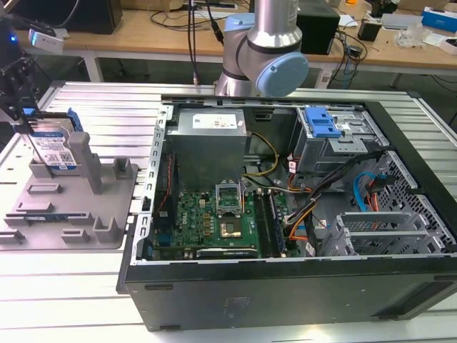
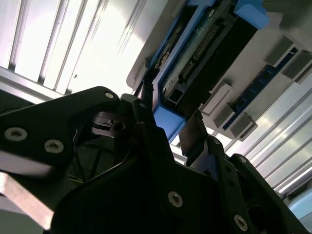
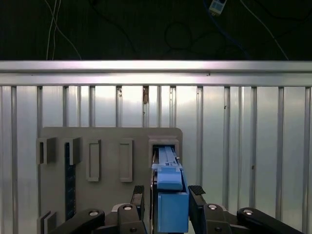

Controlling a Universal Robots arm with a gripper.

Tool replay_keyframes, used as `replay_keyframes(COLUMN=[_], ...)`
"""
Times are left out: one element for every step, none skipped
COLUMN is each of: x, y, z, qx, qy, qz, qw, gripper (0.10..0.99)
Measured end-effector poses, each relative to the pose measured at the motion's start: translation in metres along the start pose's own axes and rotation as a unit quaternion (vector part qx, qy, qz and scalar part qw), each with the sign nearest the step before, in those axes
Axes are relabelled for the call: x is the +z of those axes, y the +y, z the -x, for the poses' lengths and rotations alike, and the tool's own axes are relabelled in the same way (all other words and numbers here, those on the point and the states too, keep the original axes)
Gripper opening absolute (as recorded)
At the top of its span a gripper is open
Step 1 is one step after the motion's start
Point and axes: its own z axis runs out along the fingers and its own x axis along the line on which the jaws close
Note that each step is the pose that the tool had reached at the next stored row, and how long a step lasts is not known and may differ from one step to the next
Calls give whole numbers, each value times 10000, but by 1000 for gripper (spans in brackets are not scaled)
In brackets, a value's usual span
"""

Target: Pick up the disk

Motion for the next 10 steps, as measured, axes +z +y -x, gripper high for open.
replay_keyframes(x=[3, 5, 8, 10, 13, 15, 18, 21, 23, 24], y=[0, 0, 0, 0, 0, 0, 0, 0, 0, 0], z=[0, 0, 1, 1, 1, 1, 1, 1, 1, 1], qx=[0, 0, 0, 0, 0, 0, 0, 0, 0, 0], qy=[0, 0, -1, 0, 0, 0, -1, 0, 0, 0], qz=[0, 0, -1, -1, -1, -1, -1, -1, 0, 0], qw=[10000, 10000, 10000, 10000, 10000, 10000, 10000, 10000, 10000, 10000], gripper=[482, 482, 482, 482, 482, 482, 482, 482, 482, 482])
